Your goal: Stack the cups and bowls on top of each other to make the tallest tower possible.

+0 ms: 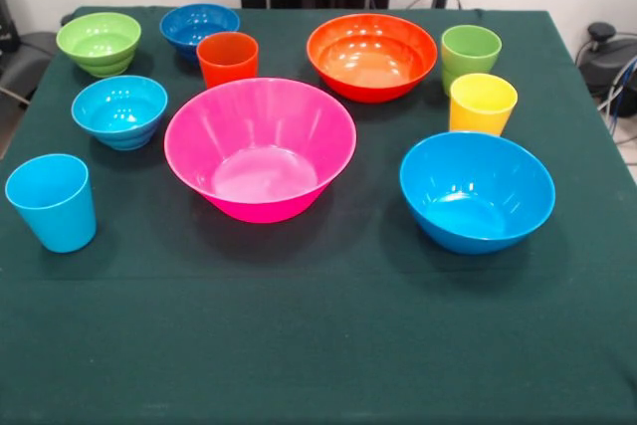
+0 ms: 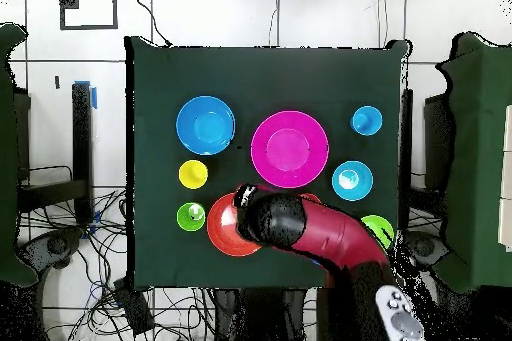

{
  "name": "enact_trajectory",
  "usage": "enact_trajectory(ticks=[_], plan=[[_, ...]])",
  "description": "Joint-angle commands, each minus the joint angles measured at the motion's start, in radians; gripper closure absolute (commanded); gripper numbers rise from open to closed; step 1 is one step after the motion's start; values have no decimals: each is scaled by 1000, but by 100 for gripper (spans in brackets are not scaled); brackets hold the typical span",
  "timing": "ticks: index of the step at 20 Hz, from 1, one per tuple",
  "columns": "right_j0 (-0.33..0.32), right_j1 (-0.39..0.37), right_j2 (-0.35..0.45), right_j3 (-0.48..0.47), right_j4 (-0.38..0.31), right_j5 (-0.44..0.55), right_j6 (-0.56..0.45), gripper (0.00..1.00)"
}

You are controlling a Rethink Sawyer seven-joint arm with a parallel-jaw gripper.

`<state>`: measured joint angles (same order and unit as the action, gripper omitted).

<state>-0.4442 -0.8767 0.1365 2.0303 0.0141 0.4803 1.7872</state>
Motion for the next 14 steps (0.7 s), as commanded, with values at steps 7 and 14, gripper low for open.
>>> enact_trajectory(ticks=[7,14], plan=[[2,400,88,-497,-194,161,-148,0],[43,496,84,-685,-300,120,-180,0]])
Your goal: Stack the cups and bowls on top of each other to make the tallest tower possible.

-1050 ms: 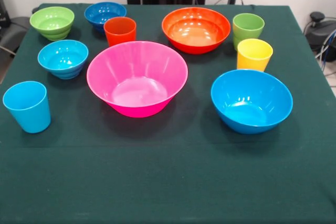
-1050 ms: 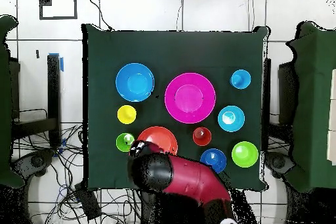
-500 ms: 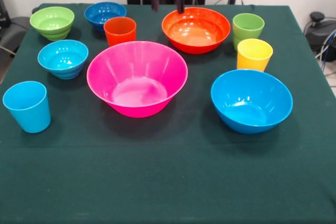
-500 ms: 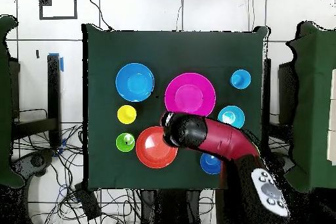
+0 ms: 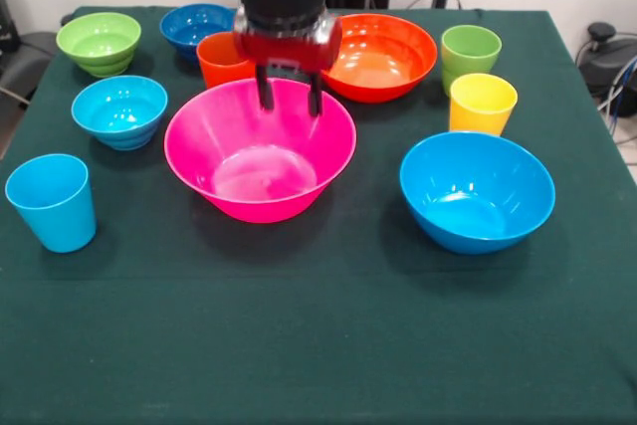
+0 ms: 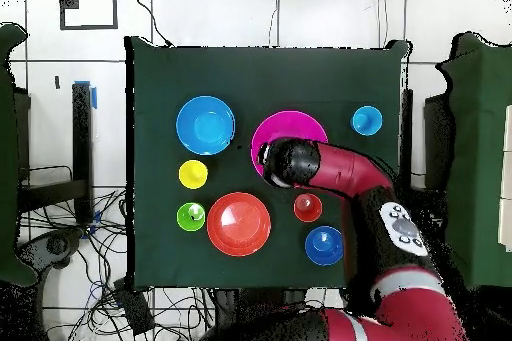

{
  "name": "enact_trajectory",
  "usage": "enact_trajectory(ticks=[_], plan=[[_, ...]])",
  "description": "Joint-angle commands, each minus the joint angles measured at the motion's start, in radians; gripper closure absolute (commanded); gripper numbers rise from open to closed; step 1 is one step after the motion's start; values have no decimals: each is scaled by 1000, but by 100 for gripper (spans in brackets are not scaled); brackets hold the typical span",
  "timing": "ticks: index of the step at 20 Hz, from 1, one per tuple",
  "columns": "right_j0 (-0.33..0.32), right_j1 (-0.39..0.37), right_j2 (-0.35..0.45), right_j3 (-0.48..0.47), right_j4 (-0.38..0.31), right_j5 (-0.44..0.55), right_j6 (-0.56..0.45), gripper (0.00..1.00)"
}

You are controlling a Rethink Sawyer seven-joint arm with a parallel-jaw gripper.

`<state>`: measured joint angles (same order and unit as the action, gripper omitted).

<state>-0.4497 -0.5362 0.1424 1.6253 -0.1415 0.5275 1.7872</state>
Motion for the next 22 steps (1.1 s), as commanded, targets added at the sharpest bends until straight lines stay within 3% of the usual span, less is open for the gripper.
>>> enact_trajectory(ticks=[1,8,16,22], plan=[[52,166,82,-306,-159,71,-190,0],[50,253,141,-461,-211,124,-254,0],[81,330,148,-565,-251,53,-185,0],[115,375,152,-663,-258,88,-189,0]])
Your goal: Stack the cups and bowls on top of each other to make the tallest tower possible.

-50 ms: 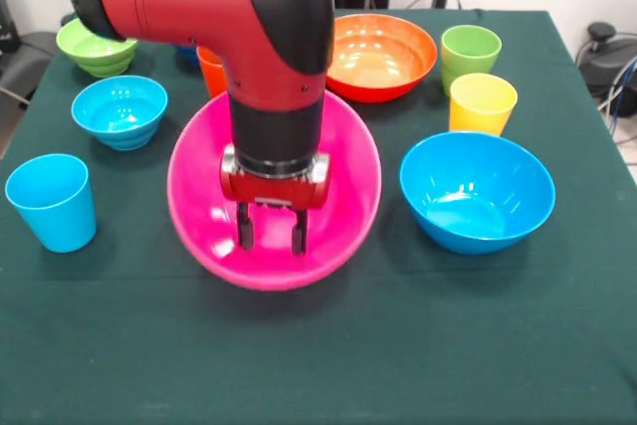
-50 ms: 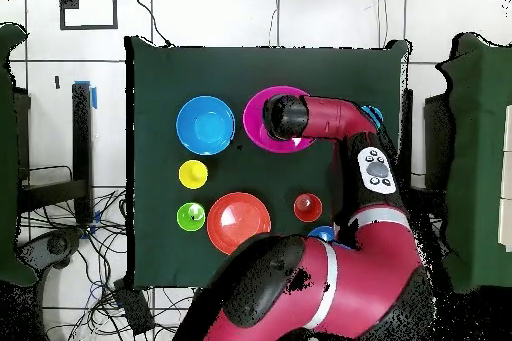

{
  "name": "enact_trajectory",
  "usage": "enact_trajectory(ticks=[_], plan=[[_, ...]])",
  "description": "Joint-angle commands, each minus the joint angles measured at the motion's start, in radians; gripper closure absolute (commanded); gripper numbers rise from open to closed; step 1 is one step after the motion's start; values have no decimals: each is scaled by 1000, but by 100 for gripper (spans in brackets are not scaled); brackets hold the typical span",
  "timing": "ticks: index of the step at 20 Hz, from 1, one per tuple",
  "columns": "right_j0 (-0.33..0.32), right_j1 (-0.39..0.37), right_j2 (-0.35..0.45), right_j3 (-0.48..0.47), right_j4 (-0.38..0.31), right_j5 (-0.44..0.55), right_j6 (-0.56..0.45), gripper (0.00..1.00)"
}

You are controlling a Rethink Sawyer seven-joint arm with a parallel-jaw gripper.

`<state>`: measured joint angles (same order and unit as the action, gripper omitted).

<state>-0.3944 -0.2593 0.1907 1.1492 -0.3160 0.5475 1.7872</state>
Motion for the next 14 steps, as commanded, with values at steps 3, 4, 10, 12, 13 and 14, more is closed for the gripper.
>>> enact_trajectory(ticks=[3,4,10,12,13,14], plan=[[60,92,105,-197,-83,92,-207,0],[59,90,105,-193,-83,92,-211,0],[45,85,113,-169,-88,74,-234,0],[43,91,119,-178,-88,76,-240,0],[42,93,121,-179,-89,73,-241,0],[43,92,121,-176,-92,66,-239,0]])
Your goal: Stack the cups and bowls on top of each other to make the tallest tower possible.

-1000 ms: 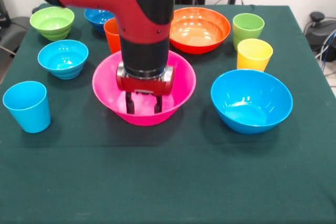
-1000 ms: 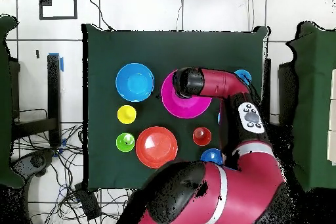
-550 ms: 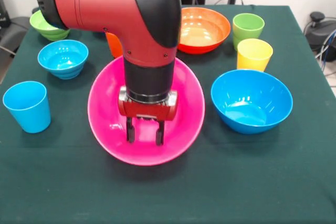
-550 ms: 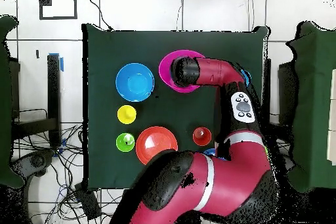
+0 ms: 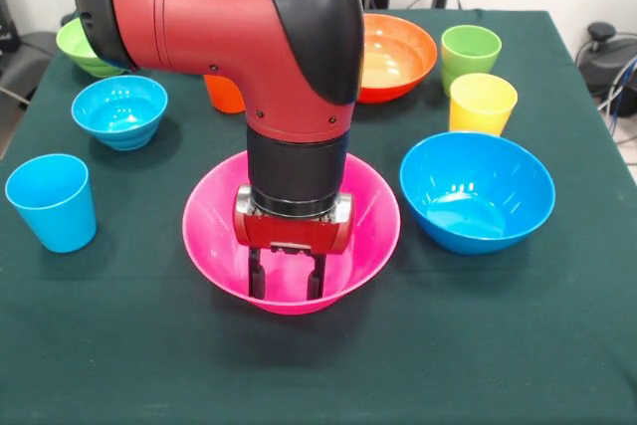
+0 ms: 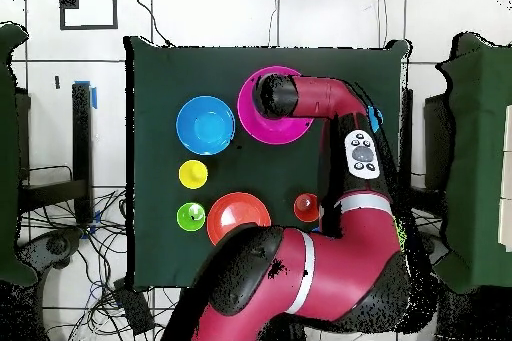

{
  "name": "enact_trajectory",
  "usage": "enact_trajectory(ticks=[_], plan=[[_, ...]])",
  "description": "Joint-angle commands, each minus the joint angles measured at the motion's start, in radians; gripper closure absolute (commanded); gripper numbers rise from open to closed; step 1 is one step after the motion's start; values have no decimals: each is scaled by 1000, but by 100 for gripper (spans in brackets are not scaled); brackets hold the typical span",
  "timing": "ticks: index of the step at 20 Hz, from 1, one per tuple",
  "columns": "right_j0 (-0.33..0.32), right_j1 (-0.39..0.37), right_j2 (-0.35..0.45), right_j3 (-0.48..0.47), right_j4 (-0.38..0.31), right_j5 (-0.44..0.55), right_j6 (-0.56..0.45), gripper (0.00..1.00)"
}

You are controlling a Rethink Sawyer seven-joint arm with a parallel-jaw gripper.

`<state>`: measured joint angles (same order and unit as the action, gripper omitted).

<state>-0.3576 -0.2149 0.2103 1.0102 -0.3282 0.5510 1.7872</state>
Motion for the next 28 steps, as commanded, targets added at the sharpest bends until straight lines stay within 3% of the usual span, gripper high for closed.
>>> enact_trajectory(ticks=[1,6,9,17,28], plan=[[4,52,104,-43,-81,64,-241,0],[-6,61,112,-42,-81,63,-242,0],[-31,71,140,-16,-21,164,-236,0],[-49,-188,131,279,58,269,-120,0],[-41,-311,119,450,55,175,-22,0]])
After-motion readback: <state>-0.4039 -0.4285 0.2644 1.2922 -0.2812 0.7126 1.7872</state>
